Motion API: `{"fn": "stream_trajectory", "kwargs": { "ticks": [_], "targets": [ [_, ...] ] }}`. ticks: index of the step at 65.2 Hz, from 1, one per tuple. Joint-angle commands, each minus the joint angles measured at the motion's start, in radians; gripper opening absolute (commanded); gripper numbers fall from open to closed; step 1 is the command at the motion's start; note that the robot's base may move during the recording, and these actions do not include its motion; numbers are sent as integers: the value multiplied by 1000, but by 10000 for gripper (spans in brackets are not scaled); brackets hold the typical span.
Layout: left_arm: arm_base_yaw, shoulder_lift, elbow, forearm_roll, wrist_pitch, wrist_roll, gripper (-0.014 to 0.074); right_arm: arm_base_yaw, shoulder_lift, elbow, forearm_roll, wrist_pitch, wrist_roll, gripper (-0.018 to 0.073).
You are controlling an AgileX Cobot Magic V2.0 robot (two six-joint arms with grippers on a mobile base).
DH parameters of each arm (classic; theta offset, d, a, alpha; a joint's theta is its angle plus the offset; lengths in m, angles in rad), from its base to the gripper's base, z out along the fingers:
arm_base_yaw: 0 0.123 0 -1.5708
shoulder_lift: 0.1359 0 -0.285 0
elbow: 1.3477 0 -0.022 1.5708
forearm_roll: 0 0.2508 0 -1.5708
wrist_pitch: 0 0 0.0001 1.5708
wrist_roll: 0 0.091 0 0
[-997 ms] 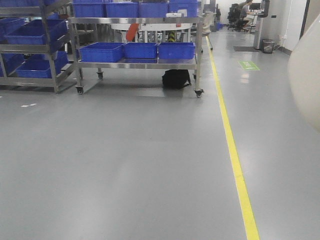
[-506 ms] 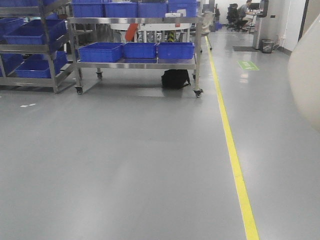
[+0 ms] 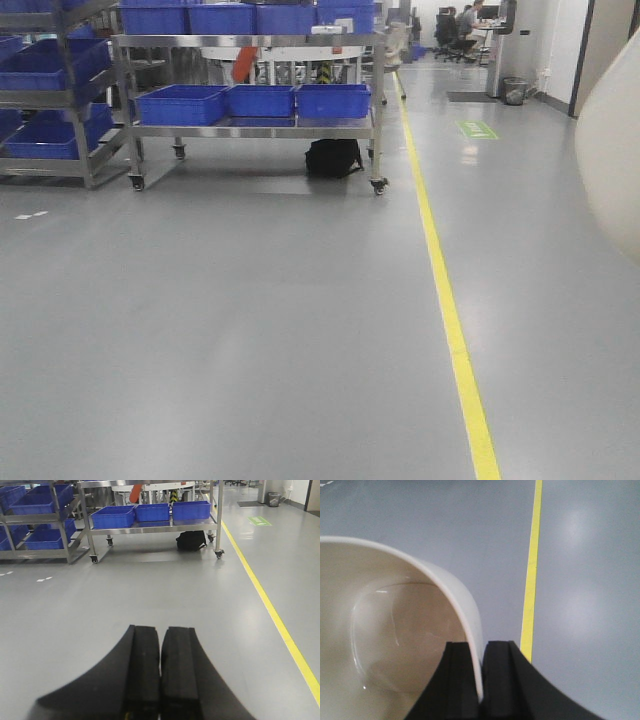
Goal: Move white bin to right shelf second layer
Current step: 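Turn the base away from the table holding the bin in the right gripper, then drive forward along the yellow floor line carrying the bin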
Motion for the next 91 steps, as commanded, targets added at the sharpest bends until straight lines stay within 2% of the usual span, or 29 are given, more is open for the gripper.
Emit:
{"fn": "stream_trajectory", "kwargs": {
  "ticks": [1,91],
  "targets": [
    [-6,-16,37,0,-85,-5,85,-4,2,-31,8,-93,-3,48],
    [-6,-16,37,0,-85,-5,85,-4,2,-31,8,-93,-3,48]
  ]
}}
